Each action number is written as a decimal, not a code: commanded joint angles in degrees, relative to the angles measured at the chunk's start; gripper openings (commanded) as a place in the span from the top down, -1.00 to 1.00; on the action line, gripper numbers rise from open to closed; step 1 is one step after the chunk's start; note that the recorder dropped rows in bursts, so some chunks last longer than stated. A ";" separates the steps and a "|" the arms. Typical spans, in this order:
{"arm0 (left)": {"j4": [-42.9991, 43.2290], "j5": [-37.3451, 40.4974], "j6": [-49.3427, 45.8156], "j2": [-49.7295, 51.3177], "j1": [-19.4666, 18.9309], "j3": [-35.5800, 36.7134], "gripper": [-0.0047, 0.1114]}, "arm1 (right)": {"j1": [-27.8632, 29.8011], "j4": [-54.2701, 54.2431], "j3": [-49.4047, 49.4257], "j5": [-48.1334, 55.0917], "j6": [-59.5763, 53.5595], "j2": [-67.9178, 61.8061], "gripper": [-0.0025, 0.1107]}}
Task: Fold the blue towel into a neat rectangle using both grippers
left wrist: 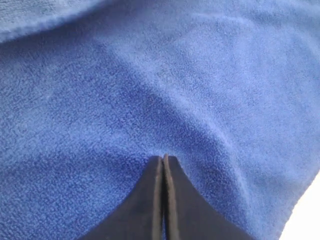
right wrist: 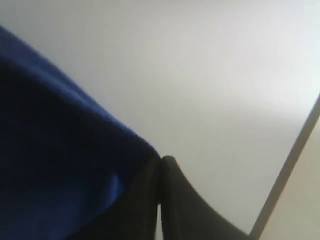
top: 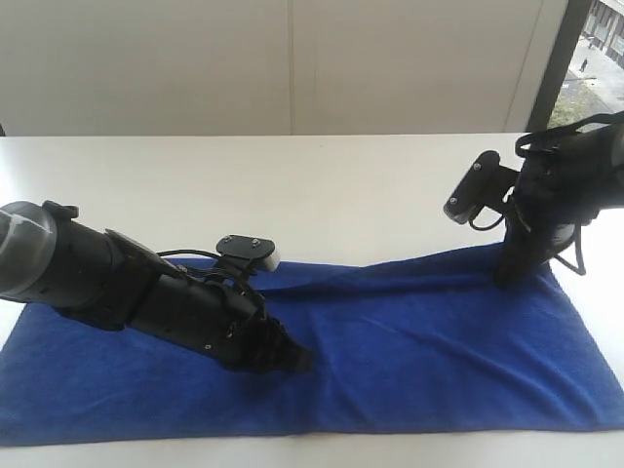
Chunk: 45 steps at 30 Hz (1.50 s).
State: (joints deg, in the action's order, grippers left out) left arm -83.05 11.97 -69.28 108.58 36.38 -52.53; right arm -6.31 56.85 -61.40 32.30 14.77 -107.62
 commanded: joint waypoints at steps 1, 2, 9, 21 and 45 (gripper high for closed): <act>0.52 1.62 -0.13 1.06 0.41 0.42 0.92 | 0.10 10.65 -1.25 -1.50 9.73 0.04 0.96; 0.52 1.62 -0.13 1.06 0.41 0.42 0.92 | 0.10 11.69 -1.51 -1.66 10.83 -0.19 0.96; 0.52 3.09 -0.02 1.06 0.41 0.42 0.92 | 0.33 15.50 -5.75 -1.11 11.29 -6.80 0.96; 0.52 4.26 -0.13 1.06 0.41 0.42 0.92 | 0.33 27.18 -10.12 3.43 22.98 -16.51 0.72; 7.09 -4.44 -2.35 -17.82 0.29 1.09 0.92 | 0.09 -52.31 -9.88 18.58 -35.64 5.42 0.66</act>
State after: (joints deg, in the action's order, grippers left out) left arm -78.07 8.91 -71.32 95.16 36.38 -52.66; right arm -6.31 15.58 -71.33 47.08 -12.23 -104.10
